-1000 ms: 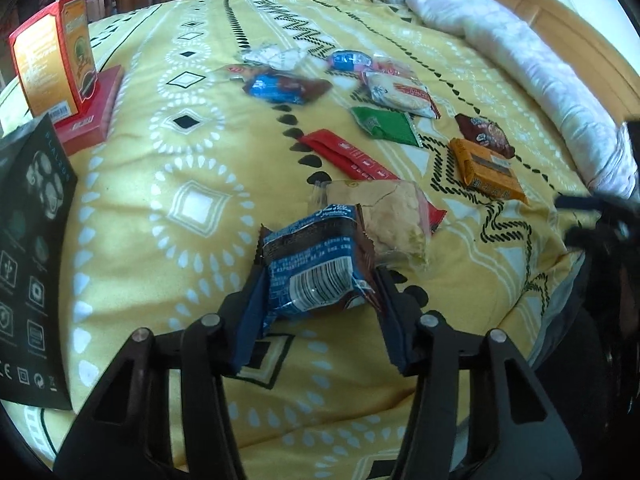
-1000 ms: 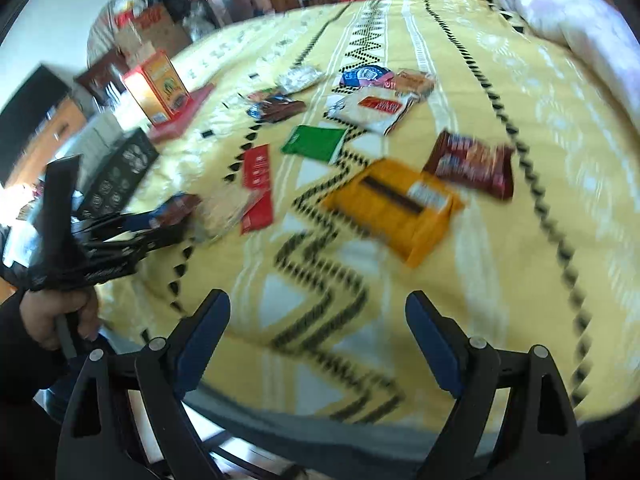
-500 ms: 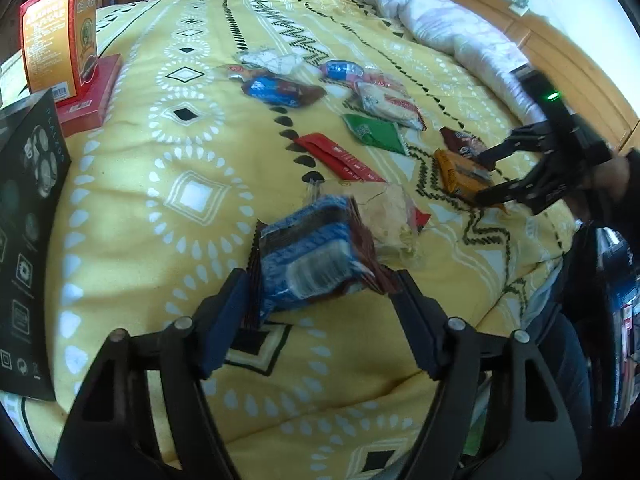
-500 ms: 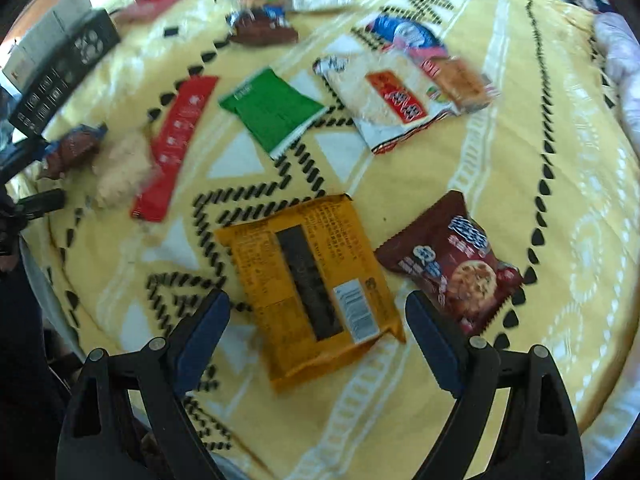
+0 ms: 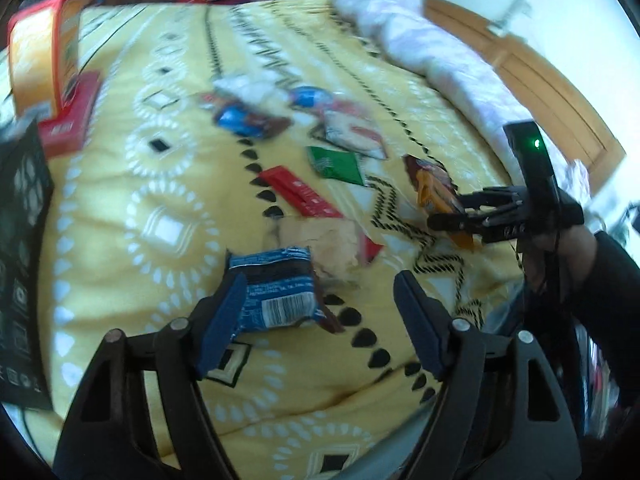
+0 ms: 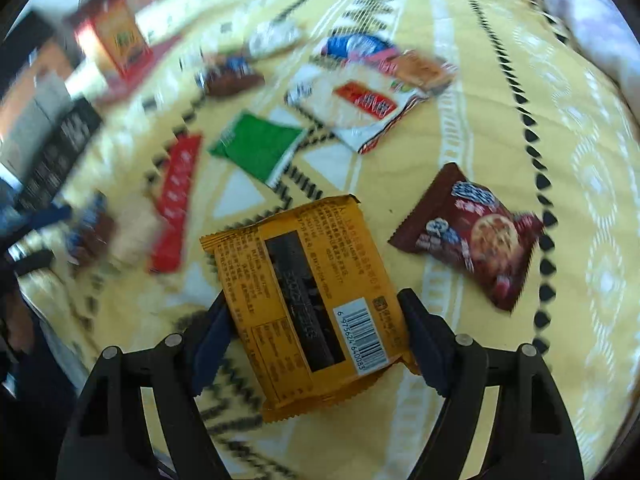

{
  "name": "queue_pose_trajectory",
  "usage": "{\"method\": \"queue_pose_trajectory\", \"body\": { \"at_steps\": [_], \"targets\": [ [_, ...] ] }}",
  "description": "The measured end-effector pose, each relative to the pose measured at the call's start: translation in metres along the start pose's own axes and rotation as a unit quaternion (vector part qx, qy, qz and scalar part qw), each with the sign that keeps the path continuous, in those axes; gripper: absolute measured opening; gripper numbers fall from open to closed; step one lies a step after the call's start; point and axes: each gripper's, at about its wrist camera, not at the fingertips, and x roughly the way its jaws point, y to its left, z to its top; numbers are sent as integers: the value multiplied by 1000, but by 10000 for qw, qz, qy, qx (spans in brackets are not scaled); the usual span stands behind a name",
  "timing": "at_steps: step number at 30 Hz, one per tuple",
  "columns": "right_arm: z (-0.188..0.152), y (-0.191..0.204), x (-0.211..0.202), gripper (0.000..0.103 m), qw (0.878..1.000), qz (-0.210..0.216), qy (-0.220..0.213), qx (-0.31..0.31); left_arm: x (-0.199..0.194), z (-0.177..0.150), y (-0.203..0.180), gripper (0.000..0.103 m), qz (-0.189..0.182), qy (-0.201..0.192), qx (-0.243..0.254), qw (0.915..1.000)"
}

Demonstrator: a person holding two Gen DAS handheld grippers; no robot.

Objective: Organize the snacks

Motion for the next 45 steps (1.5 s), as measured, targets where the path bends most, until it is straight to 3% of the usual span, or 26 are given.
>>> {"method": "queue_pose_trajectory", "body": {
  "at_steps": [2, 4, 6, 8, 10, 11, 12, 14, 16, 21, 26, 33, 40, 42, 45],
  "targets": [
    [-8, 0, -13, 82, 9994, 169, -195, 228, -6, -1, 11, 86, 439, -133, -225, 9987],
    [-18, 3, -26, 82, 9980, 306, -379, 396, -5, -3, 26, 86, 608, -159, -543, 9965],
    [-28, 7, -33, 82, 9958, 498, -489, 597, 7, -4, 33, 86, 820, 93, -679, 9943],
    [-37, 11, -35, 82, 9946, 583, -515, 686, 21, -7, 29, 86, 705, 301, -548, 9956],
    [-45, 18, -28, 82, 9943, 592, -473, 744, 28, -10, 11, 86, -68, 506, -366, 9980],
    [-47, 18, -26, 82, 9940, 614, -449, 788, 30, -11, 0, 86, -693, 704, -307, 9946],
    [-49, 18, -23, 82, 9937, 624, -426, 829, 30, -13, -14, 85, -1524, 972, -208, 9833],
    [-52, 17, -19, 82, 9935, 597, -428, 871, 22, -14, -28, 80, -1669, 985, -12, 9810],
    [-52, 15, -19, 82, 9928, 615, -457, 918, 13, -11, -26, 80, -1940, 911, -172, 9766],
    [-55, 10, -19, 82, 9913, 598, -556, 1028, 7, 3, -27, 82, -1100, 617, 103, 9920],
    [-57, 6, -22, 82, 9904, 471, -695, 1096, 36, 11, -45, 82, -936, 878, 228, 9915],
    [-31, 42, 3, 82, 9976, -179, -644, 175, 46, 2, -36, 82, -810, 1054, -32, 9911],
    [-50, 95, 0, 74, 9981, 334, -447, -249, 42, 7, -4, 82, -332, 839, -439, 9949],
    [-58, 86, -7, 74, 9968, 567, -553, 104, 34, 5, -9, 82, -265, 790, -381, 9958],
    [-63, 66, -14, 73, 9949, 550, -734, 424, 25, 3, -36, 82, -398, 674, -41, 9969]
  ]
}}
